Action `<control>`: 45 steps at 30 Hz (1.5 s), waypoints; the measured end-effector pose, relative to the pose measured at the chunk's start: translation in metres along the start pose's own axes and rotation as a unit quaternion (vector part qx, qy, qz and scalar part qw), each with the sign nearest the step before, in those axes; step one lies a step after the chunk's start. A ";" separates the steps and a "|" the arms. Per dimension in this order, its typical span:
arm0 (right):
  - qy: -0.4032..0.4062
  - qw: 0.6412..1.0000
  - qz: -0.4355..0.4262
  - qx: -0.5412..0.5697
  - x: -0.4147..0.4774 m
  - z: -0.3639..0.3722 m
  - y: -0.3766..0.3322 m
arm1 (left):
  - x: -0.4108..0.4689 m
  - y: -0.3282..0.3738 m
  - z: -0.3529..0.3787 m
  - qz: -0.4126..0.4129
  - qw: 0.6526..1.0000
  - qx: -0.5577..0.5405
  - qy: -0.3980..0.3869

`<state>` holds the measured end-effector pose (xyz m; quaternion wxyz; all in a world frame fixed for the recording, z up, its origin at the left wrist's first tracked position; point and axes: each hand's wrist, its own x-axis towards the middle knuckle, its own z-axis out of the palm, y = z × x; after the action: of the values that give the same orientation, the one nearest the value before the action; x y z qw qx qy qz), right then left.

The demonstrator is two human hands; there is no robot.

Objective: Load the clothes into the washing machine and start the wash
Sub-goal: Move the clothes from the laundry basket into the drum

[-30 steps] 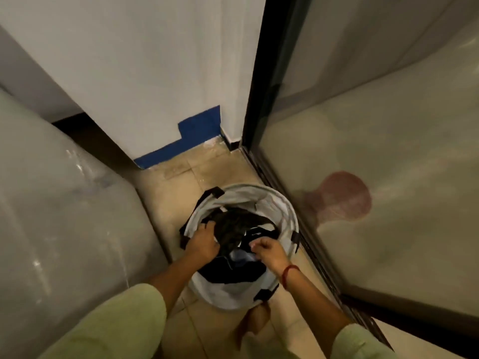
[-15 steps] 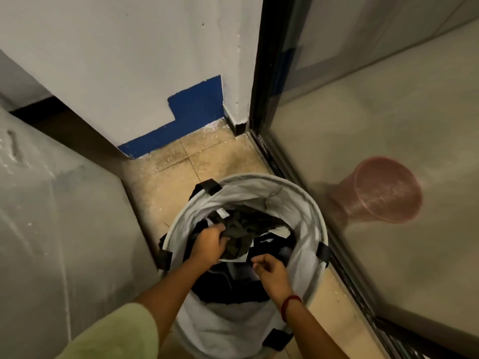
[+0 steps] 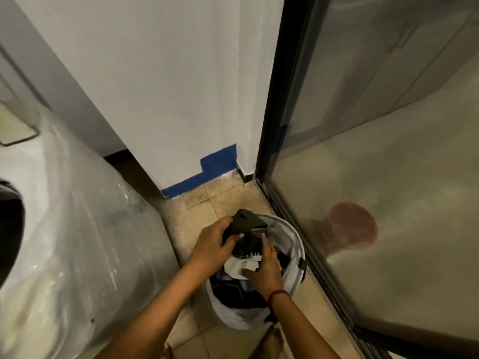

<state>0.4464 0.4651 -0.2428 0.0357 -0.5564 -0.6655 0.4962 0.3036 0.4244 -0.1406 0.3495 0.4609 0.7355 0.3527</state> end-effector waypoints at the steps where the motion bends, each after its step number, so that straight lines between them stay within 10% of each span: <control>1: -0.002 1.000 -0.008 -0.004 -0.010 -0.004 -0.013 | -0.009 0.019 -0.015 0.023 0.999 -0.030 0.003; 14: 0.002 0.984 -0.171 0.055 -0.115 -0.035 -0.201 | -0.100 0.147 -0.204 0.163 0.968 -0.145 0.125; 22: -0.075 0.941 -0.278 0.179 -0.210 -0.013 -0.361 | -0.183 0.058 -0.262 0.025 0.951 -0.238 0.195; 28: -0.129 0.884 -0.364 0.264 -0.258 0.019 -0.434 | -0.206 -0.012 -0.284 0.006 0.970 -0.234 0.061; 34: -0.136 0.760 -0.454 0.445 -0.274 0.002 -0.482 | -0.234 0.005 -0.407 0.160 0.900 -0.181 0.362; 40: -0.114 0.759 -0.474 0.432 -0.270 0.025 -0.511 | -0.273 0.019 -0.512 0.228 0.837 -0.074 0.492; 45: -0.328 0.749 -0.293 0.495 -0.244 0.070 -0.501 | -0.294 -0.026 -0.534 0.190 0.816 -0.098 0.537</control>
<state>0.1433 0.2882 0.1963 0.2292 -0.0417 -0.4274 0.8735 -0.0591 0.0393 0.1637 -0.1312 0.2924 0.6660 0.6736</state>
